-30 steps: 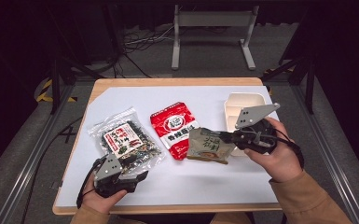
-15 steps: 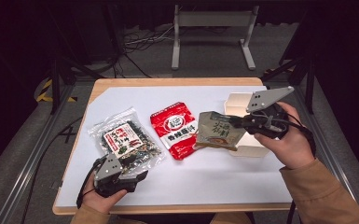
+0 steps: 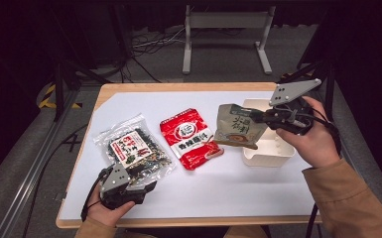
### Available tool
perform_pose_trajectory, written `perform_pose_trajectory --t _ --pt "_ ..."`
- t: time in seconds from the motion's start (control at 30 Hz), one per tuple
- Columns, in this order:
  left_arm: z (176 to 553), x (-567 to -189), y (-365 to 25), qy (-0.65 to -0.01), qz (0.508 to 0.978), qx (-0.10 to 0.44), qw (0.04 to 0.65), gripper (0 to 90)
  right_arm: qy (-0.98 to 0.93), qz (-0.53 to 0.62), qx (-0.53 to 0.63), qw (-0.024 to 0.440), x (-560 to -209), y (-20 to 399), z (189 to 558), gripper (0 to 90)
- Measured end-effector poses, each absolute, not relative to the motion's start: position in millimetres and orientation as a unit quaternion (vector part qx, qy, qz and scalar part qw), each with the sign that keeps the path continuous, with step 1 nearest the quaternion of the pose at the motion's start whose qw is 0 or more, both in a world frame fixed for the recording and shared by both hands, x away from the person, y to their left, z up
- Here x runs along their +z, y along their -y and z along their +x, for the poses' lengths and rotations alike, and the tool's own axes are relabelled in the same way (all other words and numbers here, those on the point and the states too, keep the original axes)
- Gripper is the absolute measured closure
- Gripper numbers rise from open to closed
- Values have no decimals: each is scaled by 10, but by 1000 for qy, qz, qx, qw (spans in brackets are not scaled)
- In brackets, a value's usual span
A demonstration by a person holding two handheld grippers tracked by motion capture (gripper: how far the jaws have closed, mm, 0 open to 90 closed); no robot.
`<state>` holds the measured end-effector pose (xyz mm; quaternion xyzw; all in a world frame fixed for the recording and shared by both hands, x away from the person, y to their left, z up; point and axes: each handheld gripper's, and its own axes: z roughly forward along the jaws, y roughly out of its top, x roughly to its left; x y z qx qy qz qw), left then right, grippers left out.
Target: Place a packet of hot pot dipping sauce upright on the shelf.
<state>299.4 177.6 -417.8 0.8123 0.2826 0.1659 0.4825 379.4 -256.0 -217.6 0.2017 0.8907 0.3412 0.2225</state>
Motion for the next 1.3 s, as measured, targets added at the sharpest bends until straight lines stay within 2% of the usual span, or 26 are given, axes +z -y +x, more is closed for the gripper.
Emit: perform_pose_trajectory --t 0.37,1.3 --pt "2969 -4178 -1821 -293 809 165 483 327 -883 204 339 252 -2078 2705 3987 896" --pt "2978 -4186 -1818 -295 809 163 482 325 -867 226 341 283 -2075 3108 4493 895"
